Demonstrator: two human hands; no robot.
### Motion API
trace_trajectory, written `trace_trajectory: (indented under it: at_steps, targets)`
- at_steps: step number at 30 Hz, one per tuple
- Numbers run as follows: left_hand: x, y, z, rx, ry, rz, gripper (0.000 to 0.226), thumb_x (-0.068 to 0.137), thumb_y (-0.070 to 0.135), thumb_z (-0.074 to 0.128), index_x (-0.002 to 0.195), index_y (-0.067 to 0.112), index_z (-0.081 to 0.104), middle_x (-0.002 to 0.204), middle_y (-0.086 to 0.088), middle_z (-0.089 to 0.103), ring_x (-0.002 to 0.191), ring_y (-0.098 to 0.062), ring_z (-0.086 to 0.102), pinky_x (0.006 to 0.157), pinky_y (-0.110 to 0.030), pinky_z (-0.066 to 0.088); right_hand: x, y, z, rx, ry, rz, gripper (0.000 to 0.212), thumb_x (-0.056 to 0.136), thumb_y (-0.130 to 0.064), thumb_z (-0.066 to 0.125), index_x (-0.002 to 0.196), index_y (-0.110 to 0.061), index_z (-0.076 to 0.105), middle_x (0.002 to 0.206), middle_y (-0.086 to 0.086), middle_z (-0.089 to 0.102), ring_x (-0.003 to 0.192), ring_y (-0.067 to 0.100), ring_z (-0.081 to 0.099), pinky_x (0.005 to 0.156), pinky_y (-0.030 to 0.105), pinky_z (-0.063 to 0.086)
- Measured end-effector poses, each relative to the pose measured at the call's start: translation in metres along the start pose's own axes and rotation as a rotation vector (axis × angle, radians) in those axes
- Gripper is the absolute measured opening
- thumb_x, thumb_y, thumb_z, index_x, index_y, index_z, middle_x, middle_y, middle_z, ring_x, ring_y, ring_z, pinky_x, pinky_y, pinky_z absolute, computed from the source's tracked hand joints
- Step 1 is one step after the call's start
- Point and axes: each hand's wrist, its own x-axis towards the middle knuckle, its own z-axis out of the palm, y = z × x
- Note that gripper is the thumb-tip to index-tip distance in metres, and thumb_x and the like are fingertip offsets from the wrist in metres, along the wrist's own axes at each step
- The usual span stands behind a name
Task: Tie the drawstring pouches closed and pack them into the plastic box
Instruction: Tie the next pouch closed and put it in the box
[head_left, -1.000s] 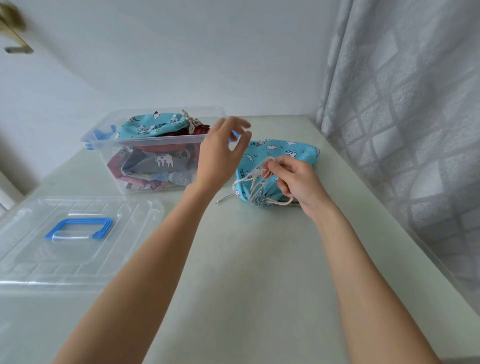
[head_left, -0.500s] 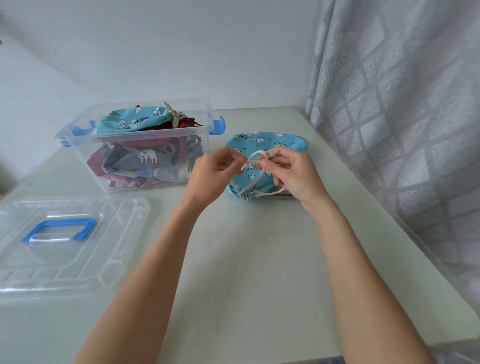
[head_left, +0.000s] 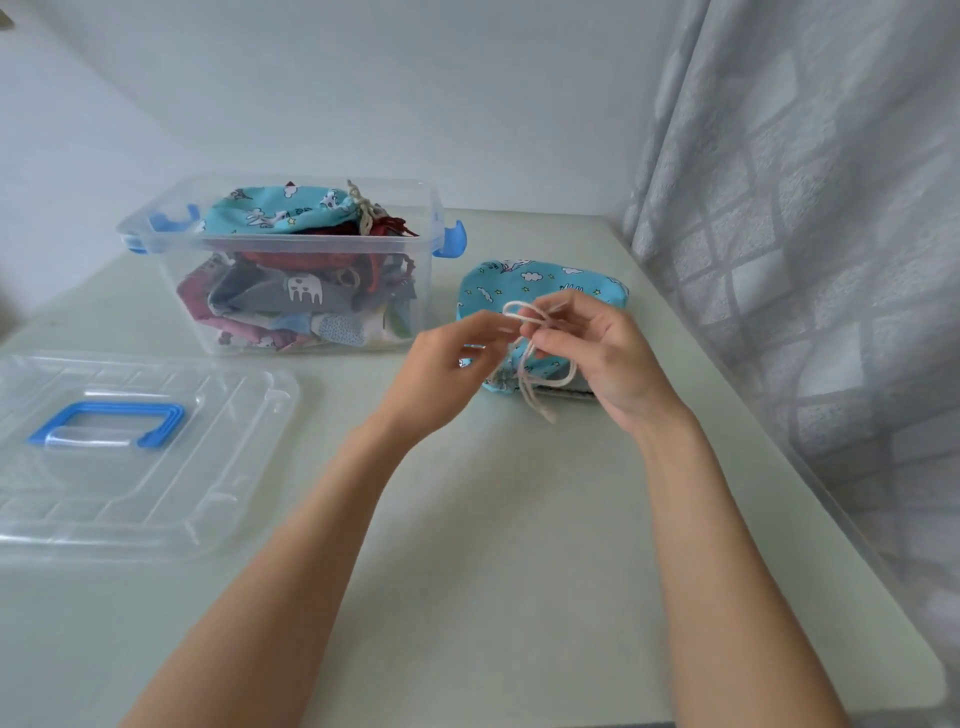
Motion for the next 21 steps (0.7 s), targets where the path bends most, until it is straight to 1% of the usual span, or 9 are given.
trace_trajectory:
  at_steps: [2,4,6,8,11,14,16,18,21]
  targets:
    - [0.001,0.0,0.0,-0.134,0.034,-0.098,0.025,0.094,0.005,0.047,0.098,0.021,0.066,0.085,0.002,0.071,0.08,-0.01,0.069,0.08,-0.025,0.054,0.001,0.004,0.0,-0.116,0.041,-0.018,0.031,0.082,0.012,0.058,0.085,-0.018,0.064,0.079,-0.011,0.069,0.083,0.004,0.064,0.077,0.018,0.05]
    - [0.002,0.0,-0.001,-0.264,0.05,-0.206,0.024,0.095,0.003,0.045,0.098,0.014,0.066,0.082,-0.005,0.071,0.071,-0.018,0.07,0.074,-0.026,0.056,0.002,0.009,0.001,-0.313,0.086,-0.072,0.034,0.081,0.011,0.061,0.084,-0.024,0.064,0.083,-0.014,0.068,0.083,0.001,0.064,0.082,0.016,0.048]
    - [0.002,-0.002,-0.001,-0.293,0.011,-0.28,0.016,0.092,0.003,0.053,0.098,0.01,0.066,0.08,-0.004,0.07,0.064,-0.015,0.069,0.069,-0.022,0.055,0.003,0.014,0.004,-0.434,0.097,-0.121,0.036,0.08,0.007,0.065,0.084,-0.028,0.062,0.088,-0.017,0.066,0.084,-0.004,0.063,0.084,0.014,0.047]
    - [0.0,-0.004,-0.001,-0.319,-0.065,-0.329,0.015,0.087,0.0,0.06,0.1,0.006,0.066,0.08,-0.006,0.07,0.062,-0.013,0.069,0.067,-0.021,0.056,0.003,0.017,0.008,-0.479,0.104,-0.159,0.035,0.079,0.003,0.069,0.085,-0.03,0.061,0.089,-0.018,0.066,0.086,-0.001,0.064,0.084,0.015,0.049]
    - [-0.001,-0.002,-0.003,-0.402,-0.115,-0.362,0.019,0.086,-0.001,0.06,0.104,0.003,0.064,0.079,-0.003,0.071,0.06,-0.01,0.068,0.064,-0.018,0.054,0.003,0.017,0.011,-0.483,0.128,-0.207,0.028,0.078,0.001,0.071,0.088,-0.024,0.063,0.088,-0.017,0.066,0.084,-0.001,0.065,0.082,0.015,0.049]
    - [0.0,-0.001,-0.004,-0.364,-0.121,-0.328,0.017,0.086,0.002,0.062,0.102,0.006,0.066,0.081,-0.004,0.072,0.058,-0.008,0.066,0.064,-0.017,0.053,0.003,0.014,0.012,-0.463,0.136,-0.242,0.021,0.077,-0.003,0.073,0.087,-0.02,0.066,0.085,-0.016,0.066,0.08,-0.002,0.063,0.078,0.013,0.048]
    - [-0.001,-0.004,-0.003,-0.269,-0.034,-0.256,0.013,0.084,0.005,0.065,0.09,0.016,0.069,0.077,0.0,0.071,0.056,-0.006,0.064,0.064,-0.02,0.053,0.003,0.013,0.012,-0.434,0.126,-0.236,0.018,0.077,-0.006,0.074,0.087,-0.021,0.068,0.084,-0.014,0.068,0.08,-0.001,0.065,0.079,0.015,0.049]
    - [0.001,-0.01,-0.006,-0.14,0.137,-0.18,0.017,0.083,0.012,0.069,0.082,0.029,0.07,0.072,0.011,0.071,0.061,-0.004,0.065,0.068,-0.023,0.053,0.003,0.013,0.011,-0.346,0.15,-0.202,0.016,0.08,-0.007,0.072,0.086,-0.022,0.069,0.083,-0.013,0.071,0.082,0.004,0.068,0.081,0.019,0.051]
    - [0.003,-0.015,-0.017,-0.11,0.248,-0.134,0.008,0.086,0.02,0.066,0.086,0.027,0.07,0.078,0.009,0.071,0.071,-0.001,0.066,0.074,-0.021,0.052,0.005,0.015,0.005,-0.237,0.239,-0.132,0.013,0.083,-0.006,0.067,0.09,-0.016,0.07,0.077,-0.015,0.073,0.081,0.008,0.07,0.076,0.019,0.053]
